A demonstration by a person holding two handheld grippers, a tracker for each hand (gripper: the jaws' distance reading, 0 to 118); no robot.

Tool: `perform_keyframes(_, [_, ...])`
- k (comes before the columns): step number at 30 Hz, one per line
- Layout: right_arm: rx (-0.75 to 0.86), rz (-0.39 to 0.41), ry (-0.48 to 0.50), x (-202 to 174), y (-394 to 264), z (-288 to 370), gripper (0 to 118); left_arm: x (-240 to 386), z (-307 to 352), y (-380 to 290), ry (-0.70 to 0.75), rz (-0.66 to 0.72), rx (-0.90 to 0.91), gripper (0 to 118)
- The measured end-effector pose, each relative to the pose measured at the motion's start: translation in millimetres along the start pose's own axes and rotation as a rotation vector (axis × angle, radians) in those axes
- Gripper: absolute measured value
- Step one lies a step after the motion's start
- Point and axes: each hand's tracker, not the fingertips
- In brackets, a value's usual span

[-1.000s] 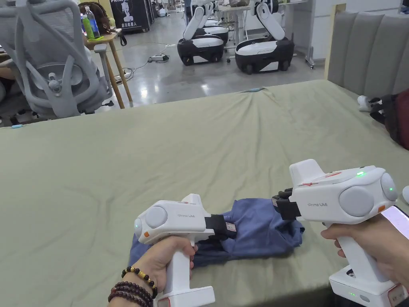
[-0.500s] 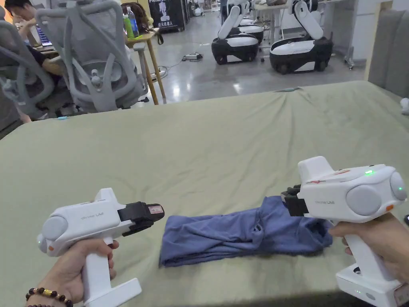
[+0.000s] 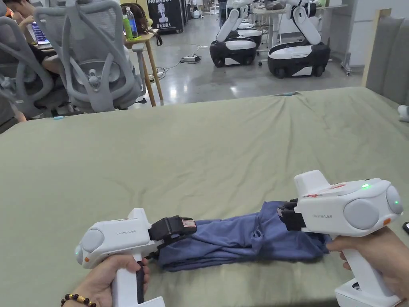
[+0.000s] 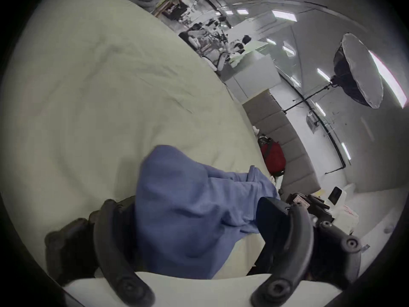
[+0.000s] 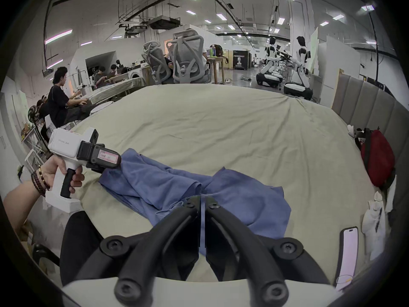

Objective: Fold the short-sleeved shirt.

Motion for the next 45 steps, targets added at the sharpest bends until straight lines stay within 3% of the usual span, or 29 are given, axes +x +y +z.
perform_keyframes(2, [-0.004, -0.007, -0.01, 2, -1, 0, 5, 0, -7, 1, -0.022, -0.016, -0.017, 17])
perform_keyframes(3, [-0.004, -0.008, -0.011, 2, -1, 0, 5, 0, -12, -1, 0.018, -0.036, -0.033, 12])
perform_keyframes(7, [0.001, -0.02, -0.01, 2, -2, 1, 5, -20, -4, 10, -0.008, -0.006, -0.016, 12])
perform_keyframes(12, [0.0, 0.004, -0.007, 1, 1, 2, 5, -52, 62, 25, 0.001, 0.011, 0.033, 12])
perform_keyframes(15, [0.006, 0.0, -0.004, 0, 3, -2, 5, -59, 107, 23, 0.122, -0.03, 0.091, 12])
perform_keyframes(17, [0.011, -0.004, 0.009, -3, 4, -5, 5, -73, 127, 24, 0.131, 0.019, 0.106, 12])
perform_keyframes(21, [0.008, 0.001, 0.032, -11, 4, -9, 5, -57, 139, 16, 0.14, 0.048, 0.136, 12])
perform_keyframes(24, [0.003, 0.013, 0.045, -11, 4, -14, 5, -23, 135, 13, 0.013, 0.01, 0.158, 12])
perform_keyframes(33, [0.024, -0.008, 0.016, 3, -1, 4, 5, 103, 41, 0, -0.142, -0.129, 0.036, 12])
perform_keyframes(36, [0.025, -0.022, -0.012, 17, -6, 12, 5, 108, -21, -1, -0.17, -0.116, -0.045, 12])
perform_keyframes(39, [0.03, -0.043, -0.042, 30, -12, 23, 5, 106, -80, -6, -0.097, -0.109, -0.125, 12])
perform_keyframes(43, [0.033, -0.068, -0.062, 42, -20, 34, 5, 87, -116, -15, -0.059, -0.066, -0.179, 13])
perform_keyframes(45, [0.028, -0.069, -0.073, 46, -23, 37, 5, 81, -109, -11, -0.095, -0.037, -0.154, 28])
